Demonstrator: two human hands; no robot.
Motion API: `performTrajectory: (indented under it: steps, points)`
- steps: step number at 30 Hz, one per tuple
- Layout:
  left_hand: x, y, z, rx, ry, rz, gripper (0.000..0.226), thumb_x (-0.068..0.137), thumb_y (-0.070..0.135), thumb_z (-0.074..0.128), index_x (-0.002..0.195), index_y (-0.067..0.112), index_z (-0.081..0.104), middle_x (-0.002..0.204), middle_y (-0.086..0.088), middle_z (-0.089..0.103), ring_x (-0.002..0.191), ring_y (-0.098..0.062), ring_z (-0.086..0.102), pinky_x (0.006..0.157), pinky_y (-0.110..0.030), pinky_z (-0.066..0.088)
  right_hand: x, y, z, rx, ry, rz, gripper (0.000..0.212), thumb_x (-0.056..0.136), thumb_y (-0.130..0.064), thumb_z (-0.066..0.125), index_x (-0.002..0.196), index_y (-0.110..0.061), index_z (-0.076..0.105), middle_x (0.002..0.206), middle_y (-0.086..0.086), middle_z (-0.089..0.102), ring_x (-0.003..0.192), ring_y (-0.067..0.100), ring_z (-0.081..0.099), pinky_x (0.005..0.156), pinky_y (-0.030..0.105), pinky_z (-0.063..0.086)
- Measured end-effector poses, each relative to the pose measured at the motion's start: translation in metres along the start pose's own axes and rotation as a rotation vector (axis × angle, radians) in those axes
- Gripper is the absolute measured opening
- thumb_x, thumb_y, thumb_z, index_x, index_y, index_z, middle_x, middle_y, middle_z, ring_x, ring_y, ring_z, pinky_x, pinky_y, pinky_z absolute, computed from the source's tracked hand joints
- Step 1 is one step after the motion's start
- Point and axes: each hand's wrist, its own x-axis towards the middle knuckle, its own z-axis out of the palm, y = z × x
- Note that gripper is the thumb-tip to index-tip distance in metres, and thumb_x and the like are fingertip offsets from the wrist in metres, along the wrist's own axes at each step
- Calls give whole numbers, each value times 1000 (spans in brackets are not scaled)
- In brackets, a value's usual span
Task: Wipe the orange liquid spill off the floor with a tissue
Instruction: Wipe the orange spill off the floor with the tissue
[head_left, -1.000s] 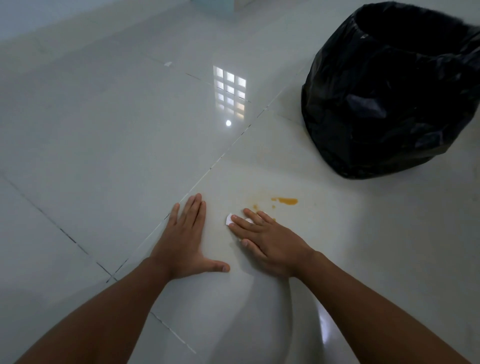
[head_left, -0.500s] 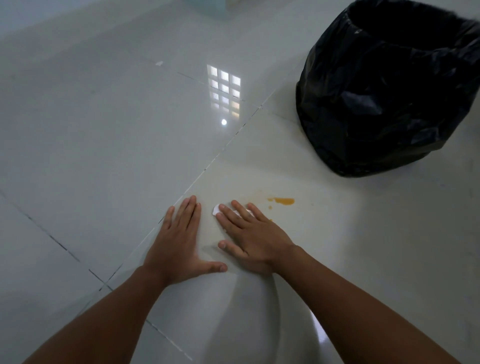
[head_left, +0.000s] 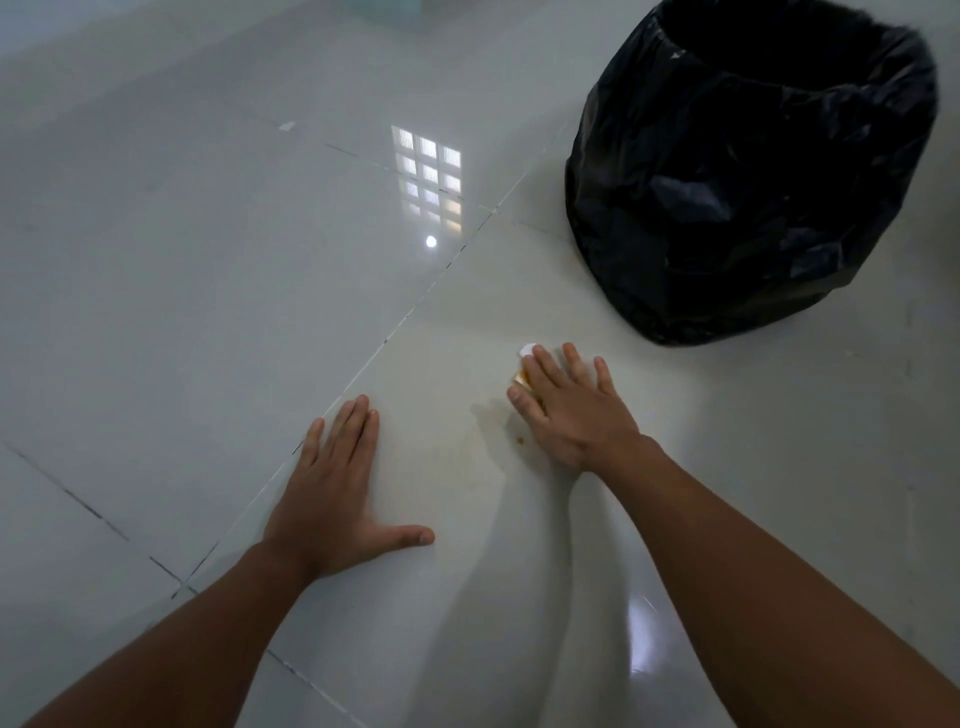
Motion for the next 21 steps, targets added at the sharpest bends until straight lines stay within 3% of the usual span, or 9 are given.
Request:
performTrajectory:
  steps: [7,14,17,19,21]
  points:
    - [-1,0,-2,1,-3,-4,142,61,103,34,152,-6,25,163,-20,20,152,-28,14,120,-54,13,-36,36,0,26,32,90,73,96,-65,9,157,-27,-3,165,-9,-8,150,16,-16,121,46,-10]
    - [0,0,0,18,-11,-12,144,59,104,33,154,-4,20,165,-18,14,154,-26,9,122,-55,13,-67,34,19,234,219,44,65,102,-51,22,157,-16,13,165,3,13,151,11,1,121,34,-10]
    - [0,-1,1,26,-16,-18,143,59,103,33,153,-4,21,165,-19,15,153,-27,10,121,-56,14,-68,37,17,272,307,25,67,101,-41,28,156,-9,8,165,7,9,147,4,-4,121,29,-7]
    - [0,0,1,29,-13,-16,142,60,103,33,153,-5,22,164,-20,16,153,-28,11,121,-56,14,-66,34,14,359,238,30,68,103,-35,35,156,-8,2,165,7,5,146,4,-5,122,33,-2]
    - [0,0,0,24,-12,-11,142,61,103,33,152,-5,23,164,-20,17,153,-28,11,121,-55,13,-59,27,16,286,143,23,72,103,-40,33,155,-6,-2,165,10,-1,151,16,-6,123,38,-3]
